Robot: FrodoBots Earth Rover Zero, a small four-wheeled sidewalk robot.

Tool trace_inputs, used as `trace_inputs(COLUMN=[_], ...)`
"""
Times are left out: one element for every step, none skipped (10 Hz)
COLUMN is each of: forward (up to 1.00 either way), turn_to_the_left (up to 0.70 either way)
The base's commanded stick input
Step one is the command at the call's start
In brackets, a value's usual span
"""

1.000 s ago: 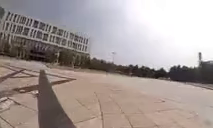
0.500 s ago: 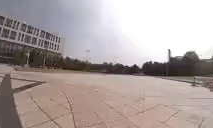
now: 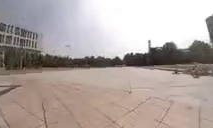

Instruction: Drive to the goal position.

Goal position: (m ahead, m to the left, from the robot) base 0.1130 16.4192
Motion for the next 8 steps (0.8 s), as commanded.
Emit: trace_inputs(forward=[0.7,0.7,0.7,0.7,0.7,0.7,0.7,0.7], turn_to_the_left=[0.35,0.35,0.35,0.35,0.35,0.35,0.35,0.35])
